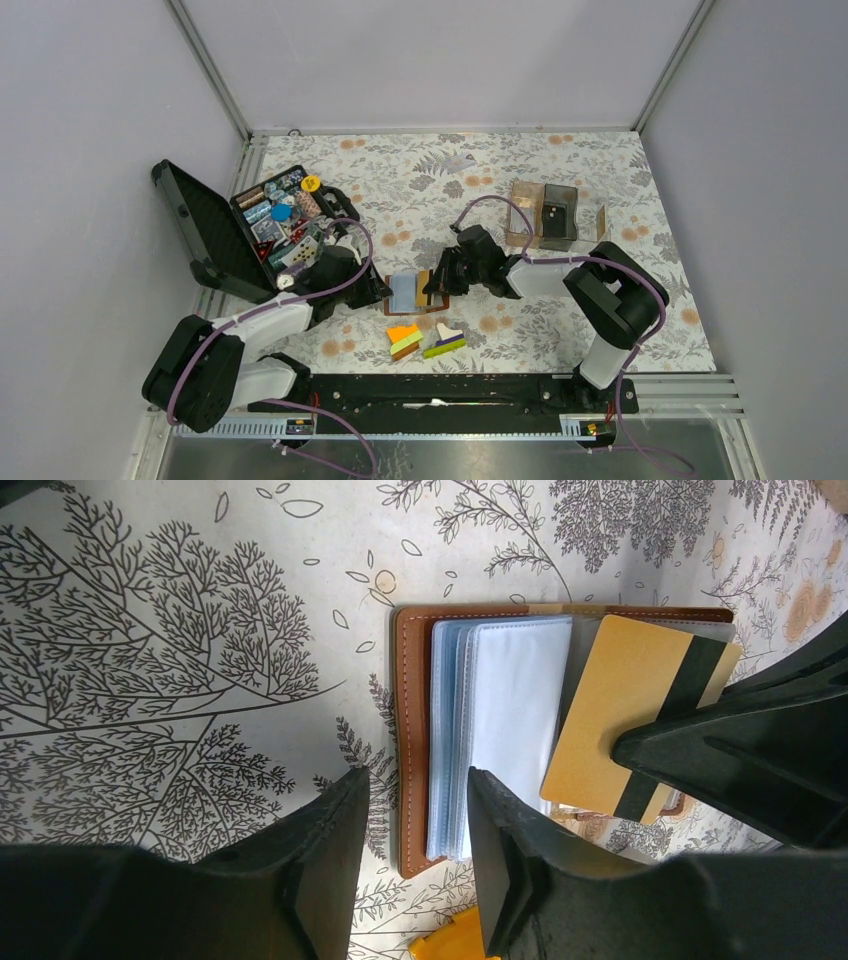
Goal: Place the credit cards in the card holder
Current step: Insert the credit card into the card holder.
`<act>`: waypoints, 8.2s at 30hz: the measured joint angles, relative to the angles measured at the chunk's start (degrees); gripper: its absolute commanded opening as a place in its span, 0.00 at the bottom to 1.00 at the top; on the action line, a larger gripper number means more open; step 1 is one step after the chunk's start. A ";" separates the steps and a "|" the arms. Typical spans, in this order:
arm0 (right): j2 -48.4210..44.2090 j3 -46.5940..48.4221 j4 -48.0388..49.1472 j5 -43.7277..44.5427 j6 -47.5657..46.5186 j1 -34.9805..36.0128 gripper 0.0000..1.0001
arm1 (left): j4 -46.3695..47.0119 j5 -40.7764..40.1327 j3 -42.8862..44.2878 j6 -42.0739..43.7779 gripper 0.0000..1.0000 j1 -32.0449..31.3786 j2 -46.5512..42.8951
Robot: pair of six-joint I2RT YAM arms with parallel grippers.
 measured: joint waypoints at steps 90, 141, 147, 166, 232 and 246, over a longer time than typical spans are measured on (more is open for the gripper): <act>4.33 -5.62 16.20 0.13 10.36 1.97 0.00 | 1.44 -2.01 0.20 0.66 0.18 0.42 2.05; 4.50 -13.35 28.55 9.55 23.45 7.54 0.00 | 3.43 -2.08 -1.18 -0.24 0.00 0.31 2.03; 6.03 -12.57 29.99 9.03 23.74 7.56 0.00 | 3.54 -2.05 -1.22 -0.24 0.00 0.31 2.03; -0.22 -3.50 5.46 15.45 11.39 9.40 0.47 | 2.86 -1.92 -2.54 -0.92 0.00 0.07 -0.68; 3.48 9.97 -12.72 22.71 4.92 12.74 0.28 | 4.57 -1.40 -4.57 -1.99 0.00 0.46 -3.98; 3.87 13.33 -11.91 23.19 2.82 13.18 0.53 | 2.86 -0.55 -5.38 -2.23 0.22 0.42 -4.81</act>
